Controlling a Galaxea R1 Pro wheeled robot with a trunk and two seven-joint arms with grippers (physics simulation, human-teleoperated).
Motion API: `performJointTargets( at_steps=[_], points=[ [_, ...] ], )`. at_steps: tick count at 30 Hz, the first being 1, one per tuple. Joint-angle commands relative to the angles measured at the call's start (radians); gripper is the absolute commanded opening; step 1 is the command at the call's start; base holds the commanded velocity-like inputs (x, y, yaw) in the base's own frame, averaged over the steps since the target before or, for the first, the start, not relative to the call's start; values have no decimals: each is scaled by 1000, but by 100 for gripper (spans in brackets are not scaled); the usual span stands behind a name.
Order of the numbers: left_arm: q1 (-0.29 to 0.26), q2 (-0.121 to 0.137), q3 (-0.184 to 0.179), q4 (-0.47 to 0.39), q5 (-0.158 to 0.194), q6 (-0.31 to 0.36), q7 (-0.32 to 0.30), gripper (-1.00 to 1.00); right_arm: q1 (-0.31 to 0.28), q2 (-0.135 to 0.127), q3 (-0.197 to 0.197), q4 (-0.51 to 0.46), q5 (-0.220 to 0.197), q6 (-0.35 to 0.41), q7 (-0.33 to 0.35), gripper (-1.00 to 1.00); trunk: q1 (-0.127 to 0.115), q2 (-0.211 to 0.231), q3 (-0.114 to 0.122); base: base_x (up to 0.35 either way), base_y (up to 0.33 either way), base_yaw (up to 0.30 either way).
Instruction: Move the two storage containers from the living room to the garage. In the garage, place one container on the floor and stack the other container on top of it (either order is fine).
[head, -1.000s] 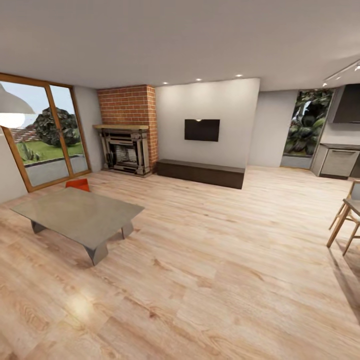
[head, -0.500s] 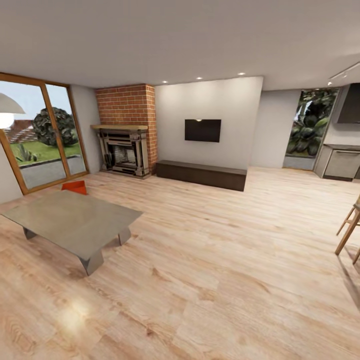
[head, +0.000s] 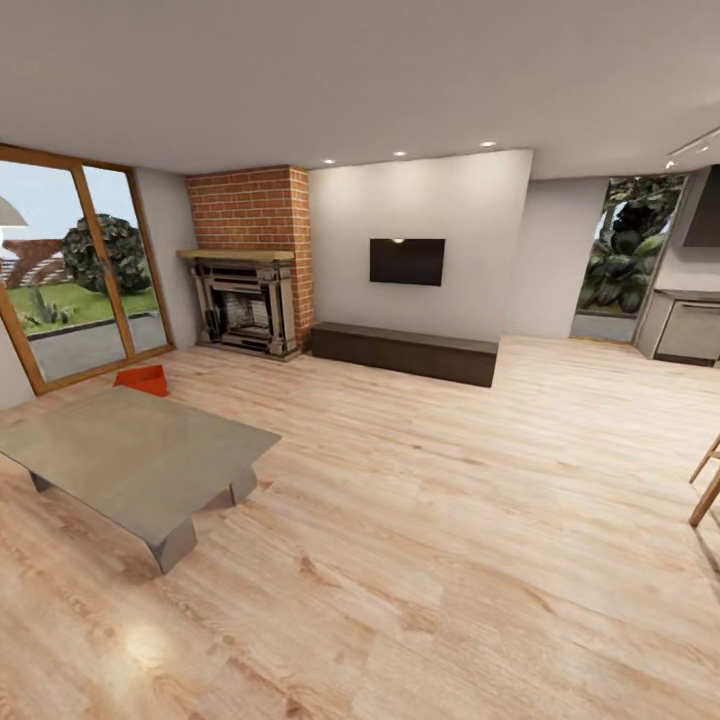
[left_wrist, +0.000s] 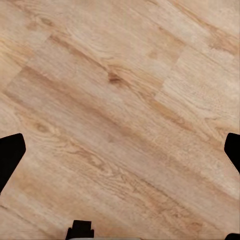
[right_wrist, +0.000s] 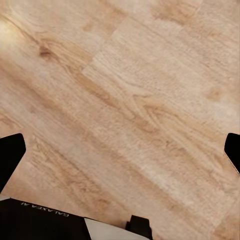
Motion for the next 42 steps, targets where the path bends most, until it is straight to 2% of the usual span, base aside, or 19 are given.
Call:
performJointTargets(
  at_steps=[1, 42],
  points=[
    [-1, 0, 8, 1, 8, -1, -10, 100, -1, 0, -6, 1, 7, -3, 2, 100, 1, -1, -2, 323, 0, 0],
    [-1, 0, 6, 0, 6, -1, -10, 100, 0, 0, -6, 1, 7, -3, 2, 100, 1, -1, -2, 323, -84, 0]
  ],
)
